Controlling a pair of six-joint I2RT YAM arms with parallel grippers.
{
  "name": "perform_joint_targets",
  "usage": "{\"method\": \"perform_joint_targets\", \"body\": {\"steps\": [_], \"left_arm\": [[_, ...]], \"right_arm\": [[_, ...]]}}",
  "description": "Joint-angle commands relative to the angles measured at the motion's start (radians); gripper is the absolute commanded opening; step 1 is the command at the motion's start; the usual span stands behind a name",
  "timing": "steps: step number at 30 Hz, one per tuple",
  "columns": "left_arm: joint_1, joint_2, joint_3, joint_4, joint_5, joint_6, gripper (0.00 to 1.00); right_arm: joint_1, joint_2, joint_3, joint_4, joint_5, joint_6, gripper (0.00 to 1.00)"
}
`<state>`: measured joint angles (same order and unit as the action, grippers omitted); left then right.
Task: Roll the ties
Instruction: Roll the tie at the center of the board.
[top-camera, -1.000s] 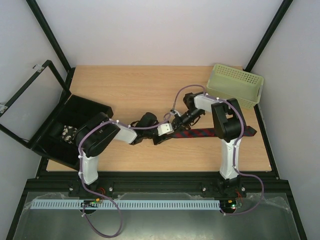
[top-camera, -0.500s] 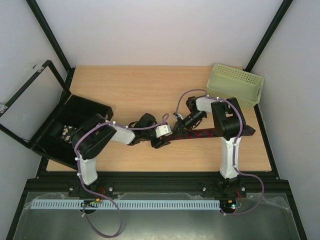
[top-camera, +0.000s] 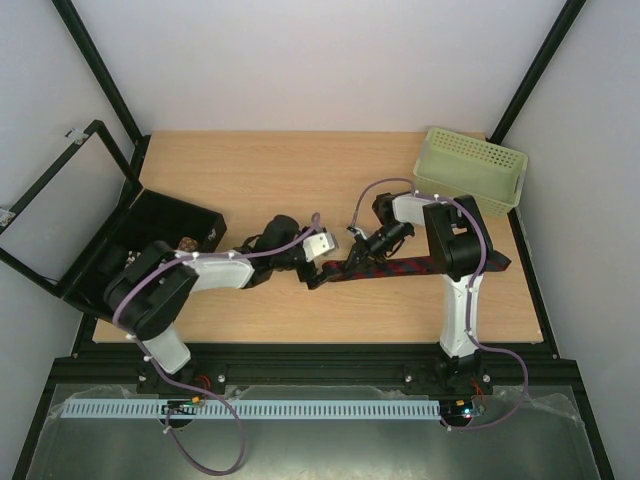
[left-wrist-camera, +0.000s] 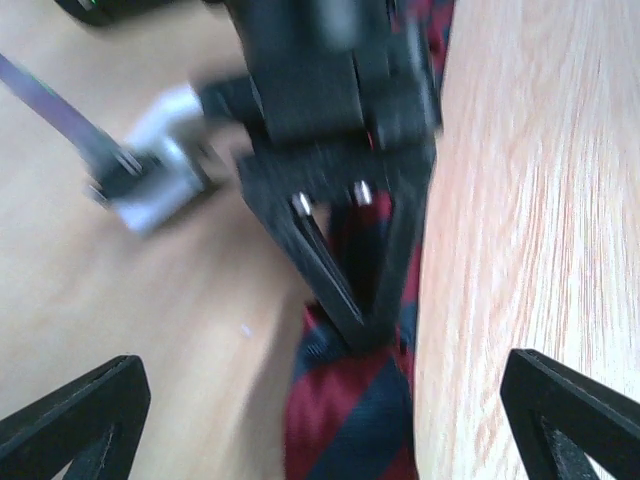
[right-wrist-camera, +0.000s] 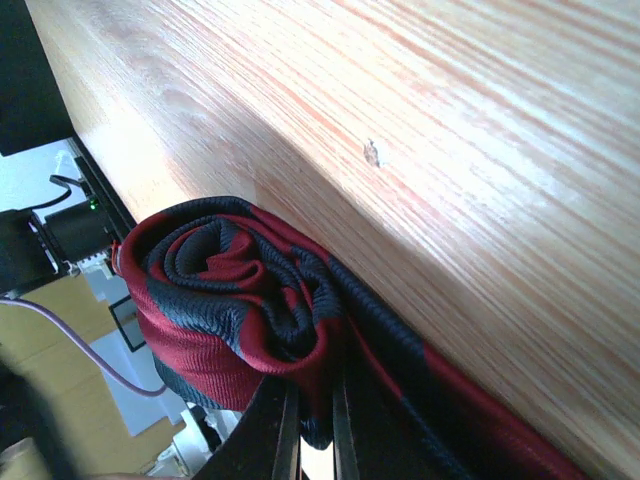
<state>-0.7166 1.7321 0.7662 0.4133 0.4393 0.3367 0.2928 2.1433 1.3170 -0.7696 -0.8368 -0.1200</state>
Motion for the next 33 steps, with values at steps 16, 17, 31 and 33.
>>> {"method": "perform_joint_targets", "body": {"steps": [16,17,31,33], "left_arm": [[0.052,0.091,0.041,0.044,0.194,0.020,0.92],[0.052,0.117,0.052,0.047,0.198,0.027,0.88],[0.020,0.240,0.082,0.083,0.164,0.091,0.46],[0.013,0.230,0.078,0.036,0.147,0.114,0.37]], "right_arm": [[0.004,0.061,-0.030,0.024,0.224,-0.052,0.01],[0.003,0.061,-0.027,0.023,0.222,-0.052,0.02],[0.005,0.067,0.015,0.008,0.213,-0.034,0.06],[0.003,0.059,0.022,-0.001,0.213,-0.036,0.12]]}}
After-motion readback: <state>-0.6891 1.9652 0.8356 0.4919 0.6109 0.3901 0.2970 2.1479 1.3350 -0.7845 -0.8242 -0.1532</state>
